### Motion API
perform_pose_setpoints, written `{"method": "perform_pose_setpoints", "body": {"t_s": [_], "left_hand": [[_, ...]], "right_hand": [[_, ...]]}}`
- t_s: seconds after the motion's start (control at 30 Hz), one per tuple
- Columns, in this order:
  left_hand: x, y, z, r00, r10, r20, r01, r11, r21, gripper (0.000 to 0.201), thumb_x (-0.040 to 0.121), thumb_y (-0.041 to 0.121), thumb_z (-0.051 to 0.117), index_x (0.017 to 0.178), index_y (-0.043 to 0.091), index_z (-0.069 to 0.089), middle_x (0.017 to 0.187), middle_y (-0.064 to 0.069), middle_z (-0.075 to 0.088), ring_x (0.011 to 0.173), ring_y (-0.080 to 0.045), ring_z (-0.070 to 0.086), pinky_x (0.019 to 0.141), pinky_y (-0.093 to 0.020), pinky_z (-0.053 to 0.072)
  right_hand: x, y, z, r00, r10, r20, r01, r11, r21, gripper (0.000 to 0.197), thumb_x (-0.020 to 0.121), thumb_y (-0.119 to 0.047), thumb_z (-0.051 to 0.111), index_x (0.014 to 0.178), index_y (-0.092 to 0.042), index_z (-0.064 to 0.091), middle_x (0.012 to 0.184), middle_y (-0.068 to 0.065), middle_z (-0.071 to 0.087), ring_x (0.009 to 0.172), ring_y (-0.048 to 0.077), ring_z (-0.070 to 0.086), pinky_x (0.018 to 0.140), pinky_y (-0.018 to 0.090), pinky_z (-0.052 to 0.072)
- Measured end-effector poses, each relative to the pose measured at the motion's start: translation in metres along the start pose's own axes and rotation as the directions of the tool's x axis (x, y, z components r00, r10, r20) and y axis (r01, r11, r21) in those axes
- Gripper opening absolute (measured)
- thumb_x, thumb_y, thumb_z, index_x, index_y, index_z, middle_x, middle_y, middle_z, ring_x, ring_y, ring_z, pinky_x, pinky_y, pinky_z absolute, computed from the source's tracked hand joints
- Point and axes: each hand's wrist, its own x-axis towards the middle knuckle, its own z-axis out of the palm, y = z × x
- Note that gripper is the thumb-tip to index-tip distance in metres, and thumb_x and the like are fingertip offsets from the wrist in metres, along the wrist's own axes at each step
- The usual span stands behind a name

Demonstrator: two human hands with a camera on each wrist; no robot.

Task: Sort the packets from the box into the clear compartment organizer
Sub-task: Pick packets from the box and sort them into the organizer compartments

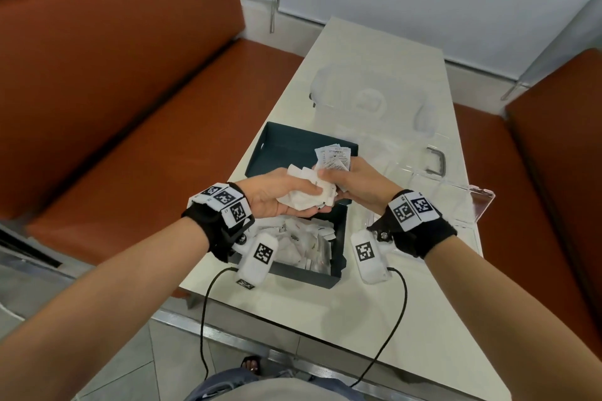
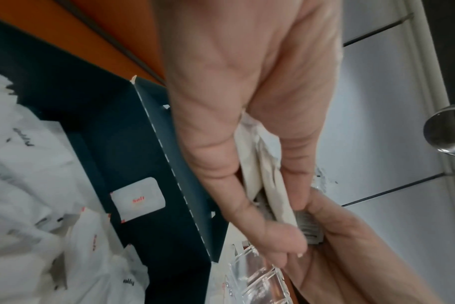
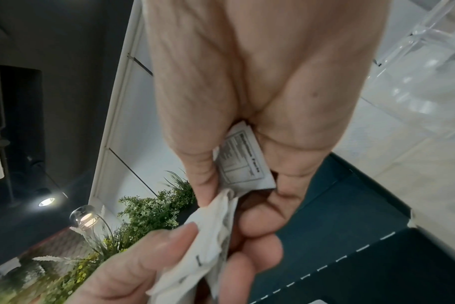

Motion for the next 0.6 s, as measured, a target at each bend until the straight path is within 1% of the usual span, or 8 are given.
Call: {"method": "perform_pose_setpoints", "body": {"t_s": [0.1,0.17,0.27,0.37,0.43,0.5,0.53,0.6], "left_hand": [[0.001,-0.007,0.003,0.999,0.030,-0.037,-0.032,0.998,-0.059,0.036,0.086,0.003,0.069,0.120,0.004,0.058,0.108,-0.019,0.071,0.096,-0.029,0.072,0.064,-0.027,0.059],[0.002,-0.011,0.003,0.995,0.050,-0.089,-0.063,0.987,-0.145,0.037,0.085,0.002,0.069,0.120,0.001,0.058,0.108,-0.021,0.071,0.097,-0.031,0.071,0.063,-0.027,0.059],[0.008,-0.015,0.004,0.975,0.107,-0.194,-0.162,0.942,-0.294,0.037,0.088,0.002,0.065,0.123,-0.004,0.055,0.108,-0.024,0.070,0.098,-0.034,0.071,0.062,-0.028,0.059],[0.014,-0.019,0.008,0.950,0.159,-0.268,-0.255,0.891,-0.376,0.033,0.094,0.002,0.055,0.125,-0.006,0.052,0.107,-0.027,0.069,0.098,-0.035,0.070,0.067,-0.033,0.061],[0.017,-0.021,0.014,0.946,0.188,-0.264,-0.283,0.875,-0.392,0.033,0.095,0.002,0.048,0.128,-0.005,0.051,0.105,-0.025,0.070,0.092,-0.033,0.072,0.070,-0.036,0.061],[0.020,-0.024,0.022,0.950,0.223,-0.219,-0.298,0.861,-0.413,0.036,0.096,0.002,0.043,0.131,-0.001,0.049,0.112,-0.024,0.069,0.094,-0.034,0.071,0.072,-0.040,0.061],[0.021,-0.026,0.025,0.950,0.244,-0.196,-0.306,0.855,-0.418,0.037,0.096,0.002,0.041,0.133,0.003,0.048,0.116,-0.023,0.067,0.098,-0.035,0.070,0.075,-0.042,0.061],[0.024,-0.027,0.029,0.948,0.277,-0.157,-0.319,0.847,-0.425,0.040,0.096,0.002,0.040,0.134,0.010,0.049,0.123,-0.022,0.065,0.106,-0.038,0.066,0.081,-0.047,0.059]], "right_hand": [[-0.003,0.003,-0.006,1.000,0.006,-0.004,-0.006,0.998,0.056,0.011,0.097,-0.011,0.052,0.103,-0.008,0.061,0.083,0.006,0.066,0.069,0.018,0.062,0.053,0.023,0.049],[-0.005,0.006,-0.013,1.000,0.001,-0.012,0.000,0.994,0.108,0.010,0.097,-0.013,0.053,0.102,-0.008,0.061,0.078,0.001,0.064,0.064,0.013,0.058,0.053,0.022,0.047],[-0.008,0.010,-0.022,0.999,-0.004,-0.053,0.011,0.990,0.140,0.011,0.093,-0.015,0.061,0.103,-0.012,0.065,0.086,0.000,0.066,0.066,0.010,0.058,0.059,0.023,0.049],[-0.013,0.014,-0.024,0.999,-0.010,-0.035,0.017,0.979,0.202,0.018,0.085,-0.015,0.071,0.102,-0.015,0.068,0.094,0.002,0.071,0.069,0.012,0.059,0.062,0.024,0.049],[-0.016,0.016,-0.022,1.000,-0.009,-0.018,0.013,0.974,0.225,0.027,0.080,-0.014,0.074,0.106,-0.015,0.067,0.101,0.005,0.073,0.082,0.021,0.066,0.073,0.033,0.051],[-0.018,0.018,-0.020,1.000,-0.009,-0.009,0.011,0.975,0.221,0.038,0.078,-0.013,0.075,0.114,-0.014,0.063,0.110,0.008,0.071,0.097,0.030,0.066,0.083,0.042,0.051],[-0.020,0.018,-0.018,1.000,-0.019,0.003,0.018,0.979,0.202,0.040,0.080,-0.013,0.074,0.118,-0.013,0.061,0.109,0.008,0.071,0.095,0.028,0.066,0.079,0.040,0.051],[-0.024,0.018,-0.016,0.999,-0.035,0.021,0.032,0.989,0.144,0.036,0.087,-0.015,0.068,0.122,-0.012,0.061,0.099,0.005,0.069,0.078,0.017,0.062,0.063,0.029,0.047]]}}
